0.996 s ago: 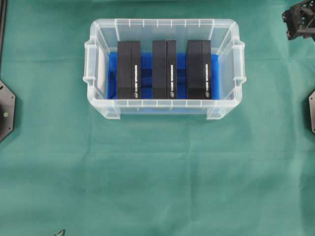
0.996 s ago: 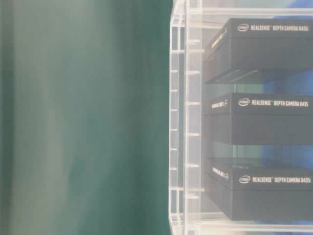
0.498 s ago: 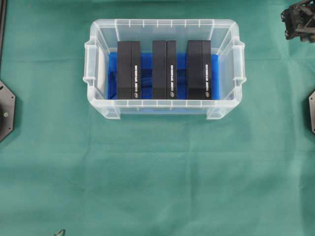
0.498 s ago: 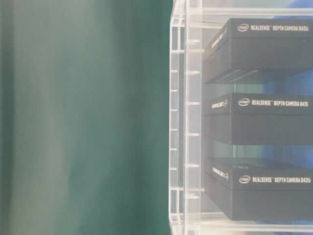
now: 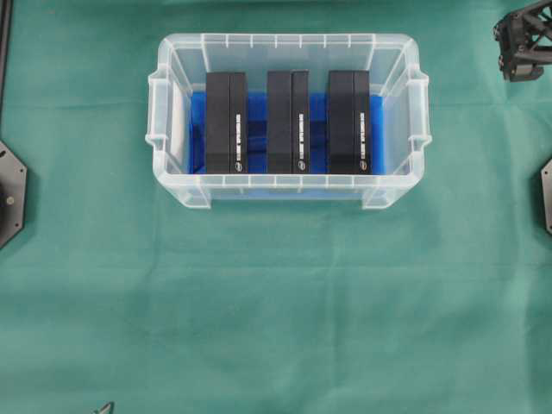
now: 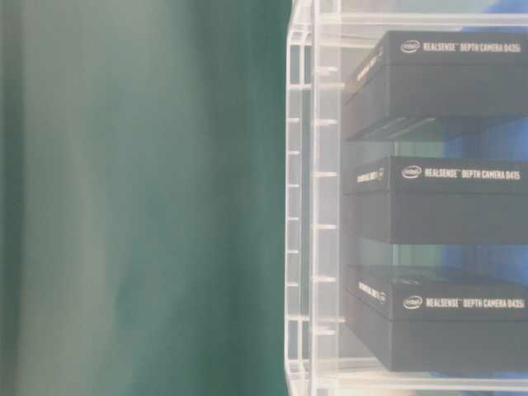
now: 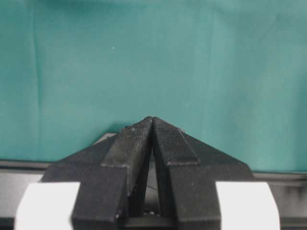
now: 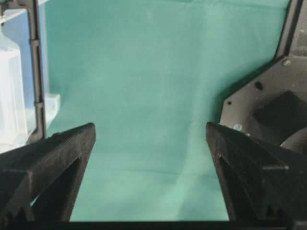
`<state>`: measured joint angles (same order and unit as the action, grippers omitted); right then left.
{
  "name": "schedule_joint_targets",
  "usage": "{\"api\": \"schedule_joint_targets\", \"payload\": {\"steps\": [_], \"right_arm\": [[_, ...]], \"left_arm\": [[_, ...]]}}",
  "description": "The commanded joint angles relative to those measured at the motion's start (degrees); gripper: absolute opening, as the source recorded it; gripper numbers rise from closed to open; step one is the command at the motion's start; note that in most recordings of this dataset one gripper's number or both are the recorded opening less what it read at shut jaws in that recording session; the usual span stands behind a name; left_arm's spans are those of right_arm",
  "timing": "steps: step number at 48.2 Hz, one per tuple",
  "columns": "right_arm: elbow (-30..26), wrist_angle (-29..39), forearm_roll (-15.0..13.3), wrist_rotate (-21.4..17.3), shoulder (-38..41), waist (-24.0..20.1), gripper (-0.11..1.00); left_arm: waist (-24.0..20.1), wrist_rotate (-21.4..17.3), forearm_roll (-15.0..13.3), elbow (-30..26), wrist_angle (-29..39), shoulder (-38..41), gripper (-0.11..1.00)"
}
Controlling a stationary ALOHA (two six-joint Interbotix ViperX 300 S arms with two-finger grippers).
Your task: Take the box out of the case with the right arm.
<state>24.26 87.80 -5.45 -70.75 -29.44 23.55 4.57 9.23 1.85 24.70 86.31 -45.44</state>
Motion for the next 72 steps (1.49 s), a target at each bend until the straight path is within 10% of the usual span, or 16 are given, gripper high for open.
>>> {"api": "schedule_joint_targets", "payload": {"steps": [1, 46, 72], "right_arm": [[-0.62, 0.18, -0.26, -0.09, -0.44, 0.18, 0.93], [-2.55, -0.35, 0.0, -2.46, 1.23, 0.09, 0.93], [-24.08, -5.27, -0.18, -8.17, 23.47, -8.88, 0.93]], "left_arm": [[0.18, 0.26, -0.09, -1.58, -0.26, 0.35, 0.0], [-0.7, 0.0, 0.44, -1.76, 0.26, 1.23, 0.0], [-2.72, 0.0, 0.44, -1.76, 0.26, 0.97, 0.0]]}}
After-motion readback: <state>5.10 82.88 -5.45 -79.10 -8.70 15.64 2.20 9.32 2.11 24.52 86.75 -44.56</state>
